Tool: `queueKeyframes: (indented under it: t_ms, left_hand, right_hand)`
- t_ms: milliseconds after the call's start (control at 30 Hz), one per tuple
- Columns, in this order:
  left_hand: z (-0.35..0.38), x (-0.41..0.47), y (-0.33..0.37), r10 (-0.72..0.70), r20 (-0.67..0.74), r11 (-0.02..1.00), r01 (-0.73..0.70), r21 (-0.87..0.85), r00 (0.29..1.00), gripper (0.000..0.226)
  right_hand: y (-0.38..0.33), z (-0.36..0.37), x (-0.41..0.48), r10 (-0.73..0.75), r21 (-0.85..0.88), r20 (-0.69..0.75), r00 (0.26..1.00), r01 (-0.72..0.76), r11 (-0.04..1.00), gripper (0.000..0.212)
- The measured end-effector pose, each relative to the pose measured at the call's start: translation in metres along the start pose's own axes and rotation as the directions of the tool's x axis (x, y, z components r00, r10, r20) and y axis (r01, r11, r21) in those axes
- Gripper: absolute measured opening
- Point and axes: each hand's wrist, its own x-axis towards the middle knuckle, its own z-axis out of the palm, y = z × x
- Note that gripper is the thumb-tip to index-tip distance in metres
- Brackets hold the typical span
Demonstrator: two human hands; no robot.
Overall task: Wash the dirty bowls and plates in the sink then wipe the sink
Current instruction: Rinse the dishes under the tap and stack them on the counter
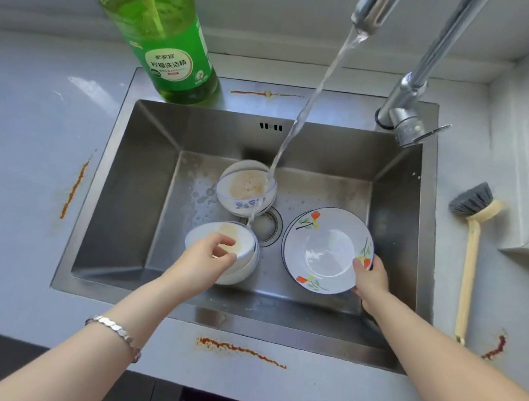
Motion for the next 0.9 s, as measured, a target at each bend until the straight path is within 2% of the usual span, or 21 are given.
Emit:
queueKeyframes:
  t_ms: [133,267,400,500,567,633,700,733,833,900]
  left_hand:
    - [0.004,-0.008,-0.005,-0.016,-0.013,1.000,0.016,-0.011,1.000,0.021]
    - [0.003,-0.015,-0.008,-0.032,-0.017,0.999,0.032,-0.021,0.999,0.018]
    - [-0.004,-0.016,-0.013,-0.041,-0.025,0.998,0.040,-0.041,0.999,0.018]
    - [-0.010,-0.013,-0.020,-0.048,-0.019,0.997,0.047,-0.068,0.999,0.018]
    - [-0.017,-0.010,-0.026,-0.050,-0.015,0.996,0.049,-0.069,0.999,0.018]
    - [-0.028,-0.006,-0.033,-0.052,-0.012,0.996,0.051,-0.068,0.999,0.020]
    - [-0.042,-0.001,-0.041,-0.055,-0.007,0.997,0.055,-0.056,0.998,0.021]
    - [-0.047,0.002,-0.044,-0.058,-0.008,0.997,0.058,-0.045,0.998,0.021]
    - [-0.068,0.009,-0.053,-0.037,0.003,0.999,0.037,-0.018,0.999,0.020]
    - [-0.082,0.014,-0.060,-0.017,0.006,1.000,0.017,-0.019,1.000,0.020]
  right_hand:
    - [0.007,0.007,0.011,0.067,-0.033,-0.020,0.998,-0.068,0.997,0.054]
    - [0.012,0.012,0.015,0.088,-0.211,-0.056,0.995,-0.098,0.972,0.065]
    - [0.012,0.011,0.012,0.135,-0.283,-0.049,0.990,-0.143,0.948,0.063]
    - [0.010,0.010,0.006,0.148,-0.404,-0.040,0.988,-0.152,0.902,0.057]
    - [0.005,0.014,-0.007,0.075,-0.541,-0.070,0.995,-0.101,0.835,0.056]
    - [-0.006,0.026,-0.030,-0.082,-0.608,0.016,0.996,0.075,0.791,0.053]
    - [-0.021,0.051,-0.060,-0.143,-0.499,0.199,0.970,0.226,0.836,0.047]
    - [-0.028,0.064,-0.075,-0.093,-0.413,0.275,0.957,0.205,0.887,0.047]
    - [-0.047,0.111,-0.114,0.160,-0.277,0.434,0.887,-0.038,0.960,0.051]
    - [-0.049,0.143,-0.127,0.227,-0.253,0.440,0.869,-0.122,0.960,0.051]
